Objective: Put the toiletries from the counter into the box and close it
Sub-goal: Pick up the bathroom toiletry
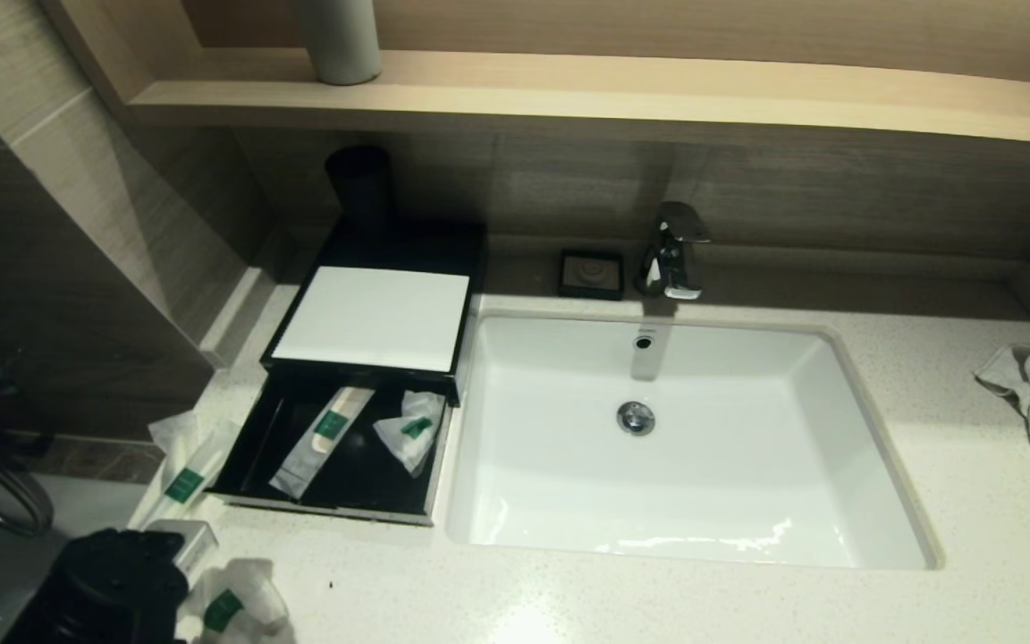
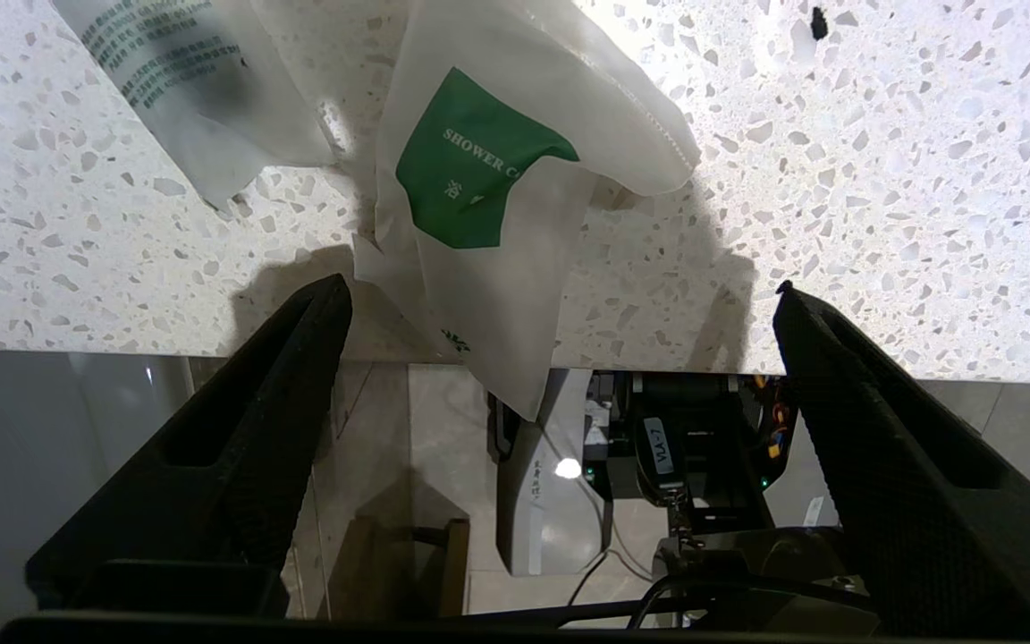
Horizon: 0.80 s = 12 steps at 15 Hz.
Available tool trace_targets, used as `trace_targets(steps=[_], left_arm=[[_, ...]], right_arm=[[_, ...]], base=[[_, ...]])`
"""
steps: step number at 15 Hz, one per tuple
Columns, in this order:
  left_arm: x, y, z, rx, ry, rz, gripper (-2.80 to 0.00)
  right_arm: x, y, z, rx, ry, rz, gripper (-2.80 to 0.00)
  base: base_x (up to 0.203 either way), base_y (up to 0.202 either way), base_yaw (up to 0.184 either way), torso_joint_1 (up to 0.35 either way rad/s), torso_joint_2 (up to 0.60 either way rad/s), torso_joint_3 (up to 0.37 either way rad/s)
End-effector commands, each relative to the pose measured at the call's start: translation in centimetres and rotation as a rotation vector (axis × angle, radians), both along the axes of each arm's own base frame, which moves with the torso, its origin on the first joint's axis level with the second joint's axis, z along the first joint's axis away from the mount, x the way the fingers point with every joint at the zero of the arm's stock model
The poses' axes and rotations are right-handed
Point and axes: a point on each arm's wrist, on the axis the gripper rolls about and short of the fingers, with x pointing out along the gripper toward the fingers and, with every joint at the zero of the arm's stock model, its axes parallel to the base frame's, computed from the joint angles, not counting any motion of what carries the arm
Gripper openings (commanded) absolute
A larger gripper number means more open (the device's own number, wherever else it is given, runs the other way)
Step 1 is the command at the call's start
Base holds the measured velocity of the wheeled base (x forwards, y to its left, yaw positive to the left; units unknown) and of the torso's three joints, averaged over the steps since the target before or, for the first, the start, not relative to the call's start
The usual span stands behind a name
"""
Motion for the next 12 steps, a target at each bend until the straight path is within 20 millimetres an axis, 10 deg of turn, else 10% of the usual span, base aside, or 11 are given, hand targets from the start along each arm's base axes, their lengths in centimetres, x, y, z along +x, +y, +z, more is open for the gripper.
trace_targets(steps=[1,12], left_arm=[[0.10,-0.04,-0.13,0.005,0.007,0.005,0.00],[0.92,0.21,-0.48,-0.004,0.023,0.044,0.00]], right_arm=[[0.00,0.00,0.00,-0.001,0.000,-0.001,-2.80],[0.00,0.00,0.00,-0.001,0.000,0.000,-2.80]], base=[[0.000,0.000,0.000,0.000,0.00,0.000],[0.000,0.000,0.000,0.000,0.00,0.000]])
